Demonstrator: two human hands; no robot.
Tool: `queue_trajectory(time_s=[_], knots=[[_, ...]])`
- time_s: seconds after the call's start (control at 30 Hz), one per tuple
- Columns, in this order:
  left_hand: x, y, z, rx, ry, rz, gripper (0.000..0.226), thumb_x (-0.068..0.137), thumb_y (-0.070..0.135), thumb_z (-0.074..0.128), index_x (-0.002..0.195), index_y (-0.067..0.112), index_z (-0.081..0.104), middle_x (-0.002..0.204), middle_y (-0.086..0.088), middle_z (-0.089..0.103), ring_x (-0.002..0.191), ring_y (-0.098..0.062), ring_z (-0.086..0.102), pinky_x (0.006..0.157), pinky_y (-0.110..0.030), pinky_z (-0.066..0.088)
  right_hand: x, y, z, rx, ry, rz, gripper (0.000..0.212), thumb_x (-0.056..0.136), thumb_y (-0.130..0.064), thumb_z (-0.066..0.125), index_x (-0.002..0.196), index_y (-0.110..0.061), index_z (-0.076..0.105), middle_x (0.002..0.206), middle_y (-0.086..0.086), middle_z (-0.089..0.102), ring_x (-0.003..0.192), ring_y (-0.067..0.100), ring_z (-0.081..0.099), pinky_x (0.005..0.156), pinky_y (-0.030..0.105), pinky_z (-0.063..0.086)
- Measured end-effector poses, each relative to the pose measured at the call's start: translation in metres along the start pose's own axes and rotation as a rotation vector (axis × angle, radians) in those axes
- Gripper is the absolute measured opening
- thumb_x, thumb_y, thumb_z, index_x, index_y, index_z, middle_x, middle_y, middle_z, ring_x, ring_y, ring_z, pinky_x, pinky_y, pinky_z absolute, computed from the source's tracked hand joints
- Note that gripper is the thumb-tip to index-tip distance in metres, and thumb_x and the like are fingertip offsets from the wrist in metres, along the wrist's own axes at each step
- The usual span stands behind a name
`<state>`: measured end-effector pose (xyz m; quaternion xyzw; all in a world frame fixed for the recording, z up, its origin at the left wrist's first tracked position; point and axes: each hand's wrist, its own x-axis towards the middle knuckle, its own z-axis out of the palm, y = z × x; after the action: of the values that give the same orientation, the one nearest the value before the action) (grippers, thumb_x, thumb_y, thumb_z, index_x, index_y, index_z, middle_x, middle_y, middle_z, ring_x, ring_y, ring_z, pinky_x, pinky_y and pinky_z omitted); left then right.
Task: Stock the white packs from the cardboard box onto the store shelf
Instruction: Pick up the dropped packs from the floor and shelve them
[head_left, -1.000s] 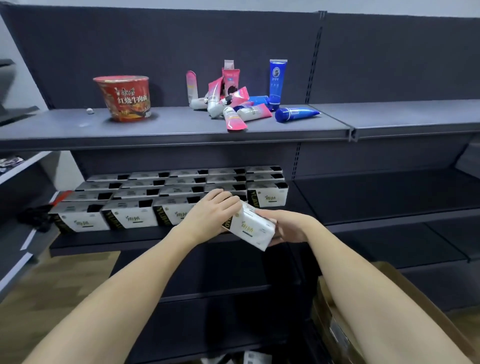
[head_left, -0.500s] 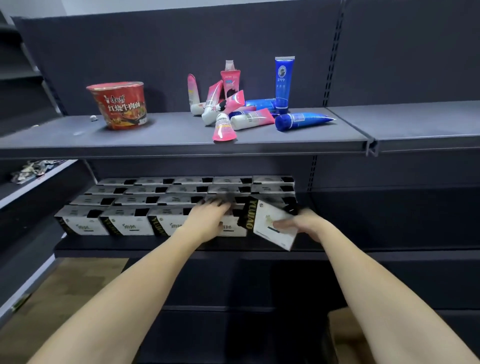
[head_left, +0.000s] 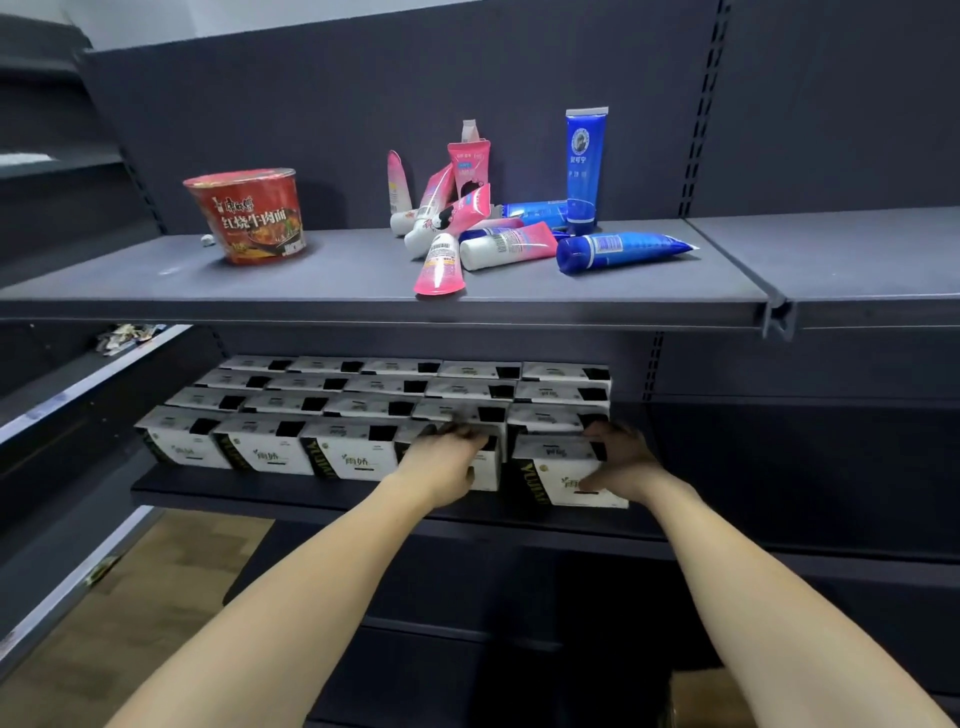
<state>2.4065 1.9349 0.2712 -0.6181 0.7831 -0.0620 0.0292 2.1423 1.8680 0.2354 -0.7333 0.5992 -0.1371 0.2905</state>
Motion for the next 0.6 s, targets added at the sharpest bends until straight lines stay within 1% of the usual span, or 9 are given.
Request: queue_trajectory(time_s=[0.07,0.13,0.2,0.3,0.47,0.6], knots=[[0.002,0.001,0.003,0.003,-0.005,-0.012,0.044,0.095,0.022,0.053,0.138,0.021,0.045,0.148,-0.004,0.045,0.133,-0.028,0.044,0.105,-0.042,0.04,0.001,-0.006,0.009,-0.086,0.046,-0.029,0.084,0.074,-0.03,0.085,0.146,-0.03,0.043,0.151,-0.002,0.031,0.142,0.026,0.02,0.114,0.037,0.032],[0.004,0.001,0.005,-0.002,-0.013,-0.022,0.041,0.096,0.022,0.053,0.136,0.018,0.046,0.149,-0.004,0.043,0.134,-0.028,0.041,0.106,-0.041,0.039,0.003,-0.014,0.019,-0.231,0.119,-0.062,0.08,0.075,-0.037,0.082,0.145,-0.033,0.043,0.144,-0.002,0.034,0.136,0.027,0.024,0.114,0.038,0.03],[0.004,0.0,0.006,-0.002,-0.017,-0.029,0.038,0.095,0.022,0.053,0.133,0.017,0.048,0.148,-0.005,0.044,0.133,-0.028,0.042,0.104,-0.04,0.039,0.009,-0.022,0.03,-0.366,0.187,-0.089,0.076,0.079,-0.038,0.078,0.145,-0.03,0.042,0.14,0.0,0.035,0.131,0.028,0.028,0.113,0.041,0.029],[0.004,-0.003,0.007,-0.015,-0.015,-0.045,0.034,0.094,0.022,0.053,0.128,0.017,0.05,0.145,-0.005,0.046,0.131,-0.028,0.044,0.102,-0.04,0.041,0.016,-0.027,0.041,-0.524,0.249,-0.105,0.075,0.083,-0.037,0.075,0.147,-0.027,0.037,0.14,0.004,0.036,0.13,0.029,0.031,0.112,0.043,0.028],[0.002,-0.004,0.005,-0.048,-0.014,-0.062,0.032,0.095,0.023,0.054,0.126,0.017,0.051,0.144,-0.005,0.047,0.13,-0.027,0.044,0.102,-0.041,0.042,0.015,-0.022,0.053,-0.574,0.323,-0.146,0.068,0.087,-0.025,0.07,0.146,-0.034,0.038,0.139,0.0,0.04,0.126,0.026,0.035,0.109,0.043,0.032],[0.0,-0.002,0.003,-0.047,-0.016,-0.07,0.026,0.095,0.022,0.054,0.12,0.016,0.051,0.139,-0.006,0.051,0.129,-0.028,0.045,0.096,-0.038,0.042,0.009,-0.023,0.06,-0.592,0.361,-0.125,0.072,0.088,-0.019,0.07,0.149,-0.034,0.034,0.143,0.0,0.042,0.129,0.027,0.038,0.111,0.045,0.032]])
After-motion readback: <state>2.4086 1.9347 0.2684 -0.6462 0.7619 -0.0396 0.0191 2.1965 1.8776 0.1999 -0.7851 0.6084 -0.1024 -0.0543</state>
